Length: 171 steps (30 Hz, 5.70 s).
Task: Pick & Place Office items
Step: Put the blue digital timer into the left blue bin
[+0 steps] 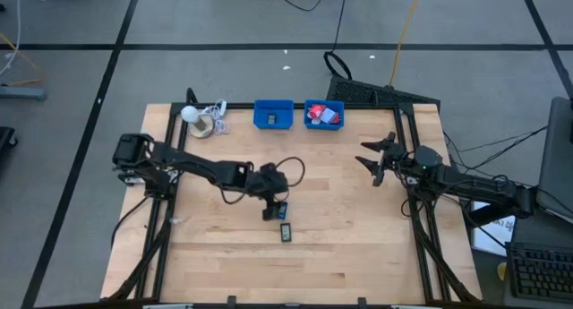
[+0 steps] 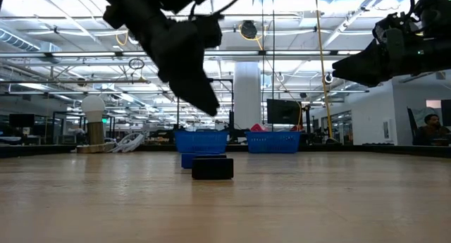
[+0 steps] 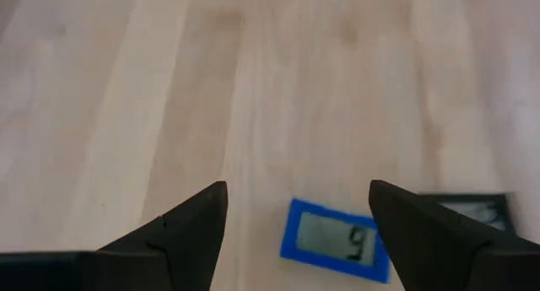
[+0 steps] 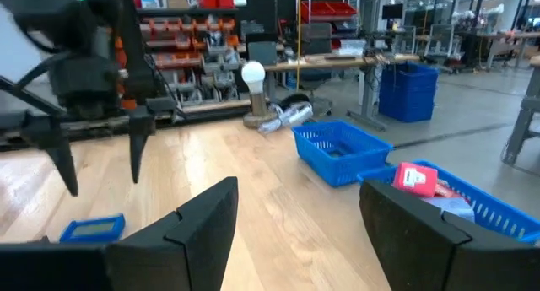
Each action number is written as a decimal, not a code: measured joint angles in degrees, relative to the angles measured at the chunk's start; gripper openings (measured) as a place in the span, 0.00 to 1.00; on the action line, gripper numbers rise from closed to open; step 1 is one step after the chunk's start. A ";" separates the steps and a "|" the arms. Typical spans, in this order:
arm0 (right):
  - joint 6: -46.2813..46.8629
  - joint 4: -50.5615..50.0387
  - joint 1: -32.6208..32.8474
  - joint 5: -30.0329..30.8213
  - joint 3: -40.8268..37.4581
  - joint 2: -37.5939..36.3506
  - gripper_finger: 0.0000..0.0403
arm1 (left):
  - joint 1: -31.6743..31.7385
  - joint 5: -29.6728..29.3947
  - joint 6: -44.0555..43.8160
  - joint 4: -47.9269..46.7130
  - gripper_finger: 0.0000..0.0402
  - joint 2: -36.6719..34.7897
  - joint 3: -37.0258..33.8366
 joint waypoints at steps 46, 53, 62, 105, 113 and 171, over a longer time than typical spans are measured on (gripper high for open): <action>0.00 -0.13 0.00 -0.02 0.00 0.81 0.59 | 5.45 -8.06 -32.72 6.63 0.73 9.57 -0.31; 0.01 -0.20 0.00 -0.02 0.00 0.94 0.59 | 8.14 -2.13 -31.69 11.29 0.73 8.98 -0.22; 0.00 -0.23 0.00 -0.02 -0.01 0.99 0.59 | 8.35 -1.08 2.07 10.54 0.73 8.96 -0.20; -0.01 -0.25 0.00 -0.03 0.00 0.98 0.59 | 12.31 3.57 0.42 9.23 0.73 5.83 -0.19; 0.00 -0.25 0.00 -0.03 -0.01 0.96 0.59 | 10.56 3.28 15.63 2.38 0.73 3.93 -0.22; -0.01 -0.09 0.00 -0.01 -0.01 1.16 0.59 | 8.64 1.47 9.12 11.70 0.33 1.26 -0.24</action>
